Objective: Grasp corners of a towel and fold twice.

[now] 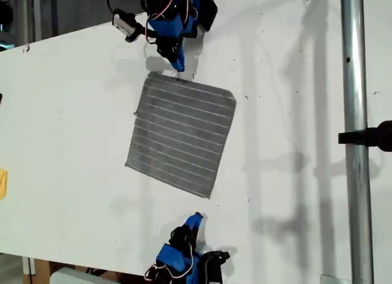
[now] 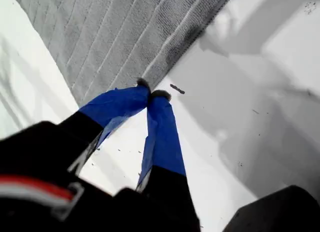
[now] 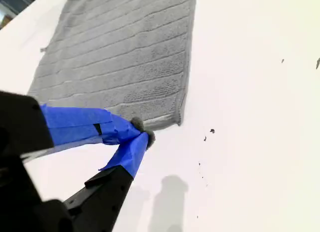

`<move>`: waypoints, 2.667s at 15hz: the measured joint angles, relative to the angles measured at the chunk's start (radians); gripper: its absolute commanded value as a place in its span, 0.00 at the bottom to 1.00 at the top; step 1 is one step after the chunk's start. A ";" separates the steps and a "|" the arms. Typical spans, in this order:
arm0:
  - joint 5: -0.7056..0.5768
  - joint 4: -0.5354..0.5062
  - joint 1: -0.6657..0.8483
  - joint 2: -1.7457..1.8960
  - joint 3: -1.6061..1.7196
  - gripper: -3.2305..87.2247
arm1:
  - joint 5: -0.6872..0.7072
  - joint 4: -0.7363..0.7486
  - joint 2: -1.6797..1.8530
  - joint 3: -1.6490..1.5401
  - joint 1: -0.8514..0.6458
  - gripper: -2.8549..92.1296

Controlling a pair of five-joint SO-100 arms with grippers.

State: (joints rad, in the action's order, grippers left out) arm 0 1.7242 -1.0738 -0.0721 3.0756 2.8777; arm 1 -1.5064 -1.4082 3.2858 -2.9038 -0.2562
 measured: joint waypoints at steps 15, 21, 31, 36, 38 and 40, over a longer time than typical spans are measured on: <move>0.034 0.130 0.002 -0.383 -0.164 0.00 | 0.219 0.029 -0.017 0.141 -0.041 0.03; -0.071 0.275 0.015 -0.747 -0.393 0.00 | 0.423 0.060 -0.425 0.477 -0.104 0.03; -0.184 0.201 0.092 -0.796 -0.457 0.01 | 0.009 0.069 -1.327 1.112 0.569 0.20; -0.218 0.133 0.104 -0.822 -0.502 0.08 | 0.084 -0.112 -1.726 1.410 0.577 0.39; -0.218 0.115 0.106 -0.825 -0.503 0.08 | 0.115 -0.101 -1.753 1.391 0.560 0.39; -0.221 0.100 0.107 -0.827 -0.503 0.09 | 0.130 -0.029 -1.776 1.299 0.560 0.39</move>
State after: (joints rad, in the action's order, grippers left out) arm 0 1.5033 -0.9741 0.0353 2.2488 2.3746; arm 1 -1.3760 -1.4373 1.5094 -1.6045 0.3037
